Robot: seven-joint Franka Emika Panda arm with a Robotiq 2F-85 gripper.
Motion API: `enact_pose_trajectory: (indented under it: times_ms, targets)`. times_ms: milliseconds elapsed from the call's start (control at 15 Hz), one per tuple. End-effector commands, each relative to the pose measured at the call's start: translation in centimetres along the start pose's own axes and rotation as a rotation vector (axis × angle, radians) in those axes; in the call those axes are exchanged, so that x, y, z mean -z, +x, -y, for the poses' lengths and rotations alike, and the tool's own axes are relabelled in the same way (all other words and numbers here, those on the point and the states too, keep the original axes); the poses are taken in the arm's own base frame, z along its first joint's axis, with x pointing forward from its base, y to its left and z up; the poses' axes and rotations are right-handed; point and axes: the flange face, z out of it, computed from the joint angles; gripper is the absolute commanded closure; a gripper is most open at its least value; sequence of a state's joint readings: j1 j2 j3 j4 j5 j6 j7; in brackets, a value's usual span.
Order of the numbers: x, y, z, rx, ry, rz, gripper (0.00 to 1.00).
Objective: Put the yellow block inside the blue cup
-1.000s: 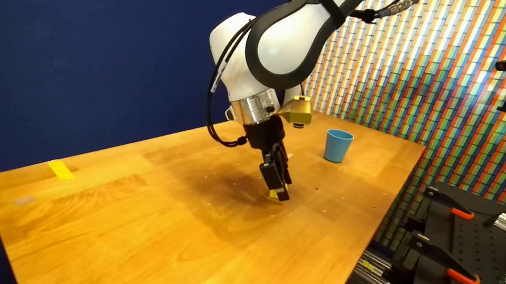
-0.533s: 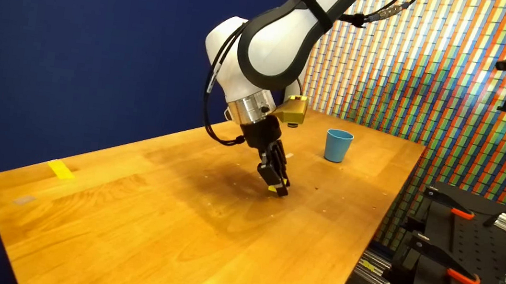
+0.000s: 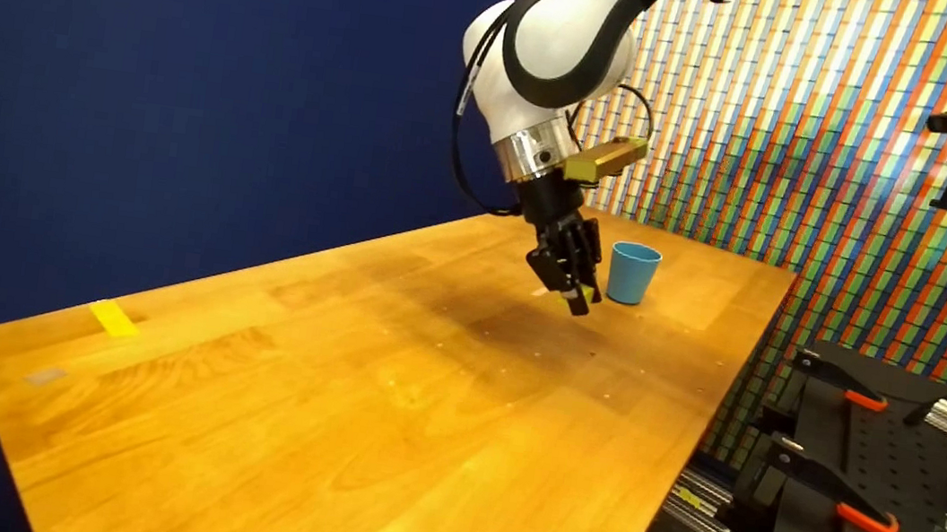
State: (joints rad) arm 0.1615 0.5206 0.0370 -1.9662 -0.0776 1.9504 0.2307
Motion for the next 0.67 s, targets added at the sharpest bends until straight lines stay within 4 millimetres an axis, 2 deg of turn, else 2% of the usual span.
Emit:
enact_pose_trajectory:
  times_ms: [0, 200, 600]
  targets:
    - [-0.5, -3.3, -4.3, -0.181, 0.081, 0.04, 0.9]
    - [-0.4, -4.9, -7.4, -0.309, 0.172, 0.056, 0.91]
    - [1.8, -7.9, -12.7, -0.554, 0.338, 0.037, 0.91]
